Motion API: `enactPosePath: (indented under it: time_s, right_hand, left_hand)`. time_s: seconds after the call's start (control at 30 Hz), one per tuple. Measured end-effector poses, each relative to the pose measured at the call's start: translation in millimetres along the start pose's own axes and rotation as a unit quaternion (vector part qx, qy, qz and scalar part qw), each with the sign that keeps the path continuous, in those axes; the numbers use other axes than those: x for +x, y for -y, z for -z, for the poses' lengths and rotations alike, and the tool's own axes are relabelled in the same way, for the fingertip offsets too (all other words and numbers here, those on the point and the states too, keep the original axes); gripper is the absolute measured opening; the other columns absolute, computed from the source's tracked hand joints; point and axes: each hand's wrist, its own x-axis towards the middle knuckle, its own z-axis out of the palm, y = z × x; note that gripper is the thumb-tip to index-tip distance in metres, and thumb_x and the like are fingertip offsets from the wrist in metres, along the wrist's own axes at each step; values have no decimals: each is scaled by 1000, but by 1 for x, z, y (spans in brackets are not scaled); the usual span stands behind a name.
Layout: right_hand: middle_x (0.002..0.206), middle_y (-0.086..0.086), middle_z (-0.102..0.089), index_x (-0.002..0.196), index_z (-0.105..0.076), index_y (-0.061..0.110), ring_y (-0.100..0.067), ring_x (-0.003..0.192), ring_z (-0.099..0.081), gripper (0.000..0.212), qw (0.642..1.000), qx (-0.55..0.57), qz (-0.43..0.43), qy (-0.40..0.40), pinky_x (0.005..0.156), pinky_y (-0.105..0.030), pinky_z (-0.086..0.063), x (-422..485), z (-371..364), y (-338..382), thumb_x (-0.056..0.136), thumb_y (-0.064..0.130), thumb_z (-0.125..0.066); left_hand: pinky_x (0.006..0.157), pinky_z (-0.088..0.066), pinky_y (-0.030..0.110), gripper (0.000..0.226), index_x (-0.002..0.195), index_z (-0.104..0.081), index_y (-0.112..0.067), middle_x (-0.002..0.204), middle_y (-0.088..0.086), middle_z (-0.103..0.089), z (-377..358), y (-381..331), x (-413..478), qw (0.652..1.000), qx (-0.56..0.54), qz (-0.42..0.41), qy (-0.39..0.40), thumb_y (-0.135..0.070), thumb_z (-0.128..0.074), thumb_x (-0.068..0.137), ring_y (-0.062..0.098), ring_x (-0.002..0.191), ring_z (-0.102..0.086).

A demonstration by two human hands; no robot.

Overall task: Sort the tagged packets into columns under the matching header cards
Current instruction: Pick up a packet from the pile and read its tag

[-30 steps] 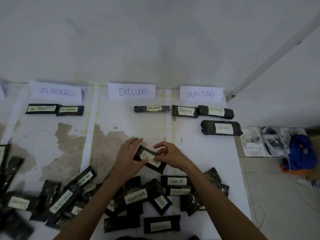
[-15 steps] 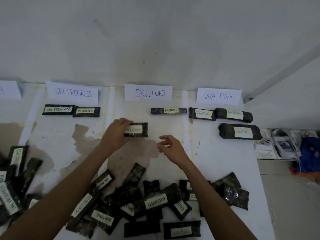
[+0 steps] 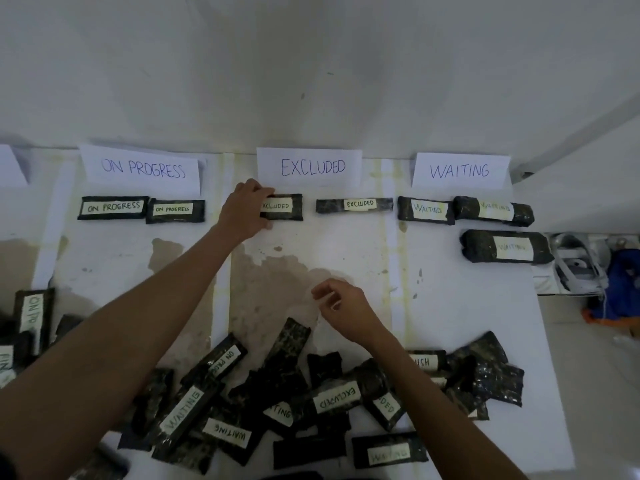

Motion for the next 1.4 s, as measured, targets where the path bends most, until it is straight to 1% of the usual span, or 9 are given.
enactPosePath:
  time_s: [0.13,0.23,0.33,0.43,0.57,0.7,0.93,1.1,1.4]
  right_hand:
    - [108,-4,-63,104,-66,14,-20,94,-56,36,975,-131,146,105,81,-34,-49,-8,-18,10,73,-3,-60]
    - [118,-9,-58,109,-65,15,-30,99,-51,48,906,-299,244,172,79,-39,-45,-8,-32,13,64,-1,-68]
    - [115,-13,-59,106,-65,13,-34,96,-52,43,839,-409,316,173,73,-42,-48,-6,-40,12,66,-1,-68]
    - [115,-10,-61,105,-67,16,-31,92,-55,41,824,-430,327,172,71,-39,-48,-4,-40,12,67,1,-66]
    - [112,-1,-67,107,-70,18,-16,93,-61,31,909,-312,193,197,76,-32,-50,-8,-29,18,77,12,-62]
    - [88,11,-66,102,-69,15,12,69,-56,16,981,-108,50,155,69,-10,-41,-13,-11,27,89,19,-62]
    - [75,9,-65,99,-69,10,0,54,-56,14,993,-5,-28,117,61,-21,-48,-24,-10,38,90,18,-62]
    - [84,3,-67,101,-67,14,-5,69,-61,14,996,25,-34,79,64,-19,-47,-27,-22,49,90,19,-62]
    - [98,-6,-68,104,-62,12,-17,87,-67,29,992,126,-29,-2,74,-32,-59,-25,-67,92,80,23,-74]
  left_hand:
    - [102,-35,44,67,132,-48,-8,131,17,-42,-1,-1,-24,999,-5,-17,-33,-11,-74,70,35,121,-35]
    - [102,-35,41,53,126,-53,-10,128,15,-45,-7,-5,-60,997,-62,-9,-38,-11,-67,76,32,120,-37]
    - [100,-36,32,44,123,-55,-13,123,7,-48,-18,-8,-103,992,-124,21,5,-9,-59,79,23,117,-41]
    - [97,-43,32,37,116,-59,-18,116,2,-54,-26,-2,-148,990,-130,-14,48,-8,-59,81,18,110,-51]
    - [84,-47,20,28,112,-62,-17,105,-3,-61,-26,-4,-200,965,-253,58,25,-7,-59,86,6,93,-57]
    - [76,-46,15,23,110,-63,-20,99,-7,-65,-27,-8,-227,937,-326,122,24,-12,-57,90,3,90,-59]
    - [87,-45,23,31,117,-59,-24,107,-9,-59,-26,-8,-233,951,-297,83,4,-17,-62,86,5,100,-54]
    - [89,-43,24,41,121,-55,-21,111,-9,-52,-19,-12,-231,978,-210,-6,-13,-23,-67,82,7,103,-48]
    - [68,-49,19,15,102,-63,-29,91,-8,-67,-11,-20,-249,920,-375,108,40,-31,-61,87,6,80,-63]
